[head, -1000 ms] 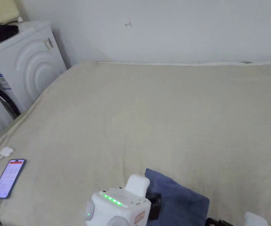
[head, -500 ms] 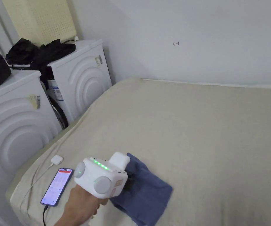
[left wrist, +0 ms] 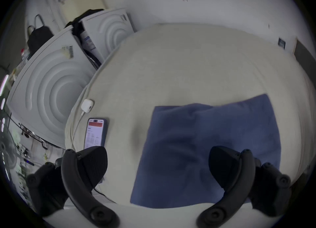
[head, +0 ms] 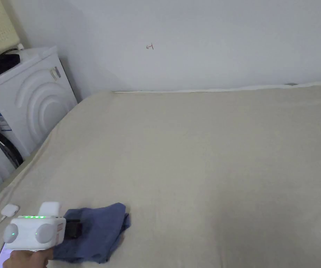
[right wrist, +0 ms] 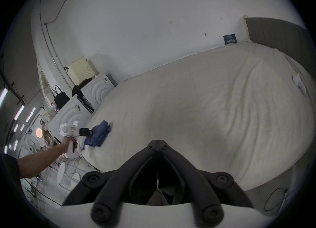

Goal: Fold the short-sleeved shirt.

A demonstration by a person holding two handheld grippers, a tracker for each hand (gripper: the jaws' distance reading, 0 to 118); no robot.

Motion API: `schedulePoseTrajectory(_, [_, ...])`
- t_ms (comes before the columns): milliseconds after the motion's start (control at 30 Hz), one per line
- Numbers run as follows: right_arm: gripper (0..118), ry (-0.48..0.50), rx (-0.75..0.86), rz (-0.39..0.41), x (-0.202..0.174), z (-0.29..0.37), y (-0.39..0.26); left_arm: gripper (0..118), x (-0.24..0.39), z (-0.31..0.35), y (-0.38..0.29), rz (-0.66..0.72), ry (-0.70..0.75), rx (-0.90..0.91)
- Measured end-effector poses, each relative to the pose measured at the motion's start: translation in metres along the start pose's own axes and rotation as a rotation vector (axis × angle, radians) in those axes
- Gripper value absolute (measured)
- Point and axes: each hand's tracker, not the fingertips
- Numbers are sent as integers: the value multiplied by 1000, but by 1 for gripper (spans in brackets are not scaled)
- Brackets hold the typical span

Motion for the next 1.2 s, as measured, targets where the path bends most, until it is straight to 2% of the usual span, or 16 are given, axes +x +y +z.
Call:
schedulePoseTrajectory(100, [1, -27, 1, 44, -5, 0, 5, 118, -9, 25, 4, -32, -12, 28])
schedulePoseTrajectory(200, [1, -41, 39, 83, -14, 5, 16, 117, 0, 74, 11, -75, -26, 206])
schedulePoseTrajectory(300, [1, -44, 122, 144, -28, 17, 34, 101, 33, 144, 14, -94, -82, 432])
schedulePoseTrajectory(333, [1, -49, 149, 160, -34, 22, 41, 84, 46, 165, 14, -87, -76, 494])
schedulePoseTrajectory(367, [1, -55, 180, 184, -41, 28, 50, 62, 60, 187, 14, -65, -104, 547])
schedulePoseTrajectory(467, [1, -37, 264, 280, -63, 61, 72, 26, 102, 252, 9, 33, -215, 684])
schedulePoseTrajectory(500, [1, -53, 307, 316, -71, 74, 79, 7, 118, 274, 3, 55, -177, 706])
schedulePoseTrajectory(600, [1, -123, 444, 388, -91, 114, 99, 7, 155, 335, -10, 39, -304, 802])
schedulePoseTrajectory(700, [1, -177, 534, 436, -108, 152, 121, 7, 192, 390, -14, -15, -340, 891])
schedulePoseTrajectory(800, [1, -256, 632, 522, -116, 174, 138, 7, 224, 434, -15, -21, -416, 958])
schedulePoseTrajectory(867, [1, -344, 631, 492, -117, 176, 149, 7, 245, 449, -15, -6, -395, 980])
schedulePoseTrajectory(933, [1, -309, 662, 466, -114, 171, 156, 7, 267, 453, -23, 60, -295, 992])
schedulePoseTrajectory(1067, [1, -316, 600, 431, -117, 148, 129, 7, 274, 431, -57, 118, -417, 912])
schedulePoseTrajectory(1100, [1, -309, 595, 432, -117, 142, 115, 7, 272, 429, -62, 93, -418, 917])
schedulePoseTrajectory(1167, [1, -286, 602, 464, -118, 132, 92, 7, 271, 434, -65, 11, -280, 964])
schedulePoseTrajectory(1200, [1, -309, 606, 466, -121, 128, 86, 7, 269, 436, -64, 22, -244, 985])
